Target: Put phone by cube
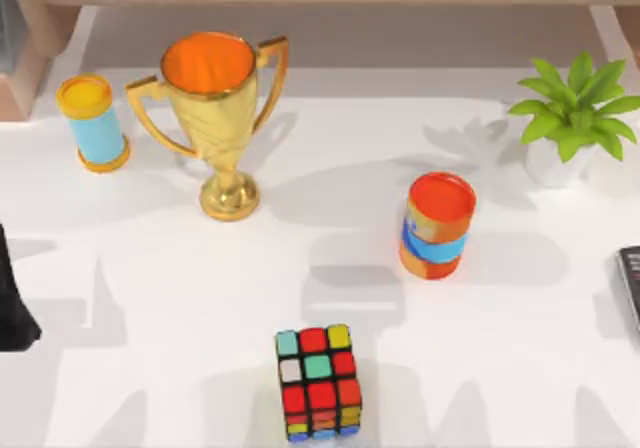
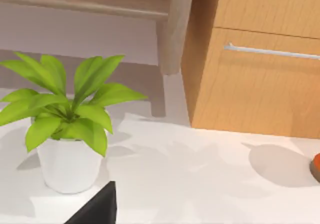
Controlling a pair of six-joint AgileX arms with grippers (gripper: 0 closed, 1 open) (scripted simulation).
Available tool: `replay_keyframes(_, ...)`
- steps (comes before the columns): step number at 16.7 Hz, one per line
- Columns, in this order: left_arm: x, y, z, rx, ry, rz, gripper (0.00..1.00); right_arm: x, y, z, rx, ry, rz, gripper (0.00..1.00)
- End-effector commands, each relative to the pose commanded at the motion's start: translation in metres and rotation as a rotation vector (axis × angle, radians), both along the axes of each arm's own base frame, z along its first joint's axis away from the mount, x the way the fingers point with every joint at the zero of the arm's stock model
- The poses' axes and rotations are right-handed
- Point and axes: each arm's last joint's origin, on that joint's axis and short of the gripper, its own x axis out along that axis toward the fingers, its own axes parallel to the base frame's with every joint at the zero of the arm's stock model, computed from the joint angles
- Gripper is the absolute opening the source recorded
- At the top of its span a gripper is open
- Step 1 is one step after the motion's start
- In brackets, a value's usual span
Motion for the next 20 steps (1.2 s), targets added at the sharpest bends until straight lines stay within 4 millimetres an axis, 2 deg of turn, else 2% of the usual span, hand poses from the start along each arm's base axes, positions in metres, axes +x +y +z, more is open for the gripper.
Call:
replay_keyframes(4, 0.0, 0.0, 0.0, 0.0, 0.0, 0.0, 1.0, 0.03, -0.012, 0.031, -0.134, 0.291, -0.025, 1.0)
replay_keyframes(6, 0.0, 0.0, 0.0, 0.0, 0.0, 0.0, 1.0, 0.056, -0.023, 0.039, -0.19, 0.477, -0.015, 1.0)
replay_keyframes(8, 0.0, 0.0, 0.0, 0.0, 0.0, 0.0, 1.0, 0.087, -0.038, 0.039, -0.23, 0.671, 0.014, 1.0)
replay_keyframes(10, 0.0, 0.0, 0.0, 0.0, 0.0, 0.0, 1.0, 0.118, -0.055, 0.031, -0.252, 0.859, 0.063, 1.0)
replay_keyframes(14, 0.0, 0.0, 0.0, 0.0, 0.0, 0.0, 1.0, 0.17, -0.094, 0.0, -0.256, 1.16, 0.191, 1.0)
replay_keyframes(17, 0.0, 0.0, 0.0, 0.0, 0.0, 0.0, 1.0, 0.197, -0.119, -0.023, -0.244, 1.298, 0.281, 1.0)
replay_keyframes(20, 0.0, 0.0, 0.0, 0.0, 0.0, 0.0, 1.0, 0.212, -0.139, -0.041, -0.234, 1.373, 0.345, 1.0)
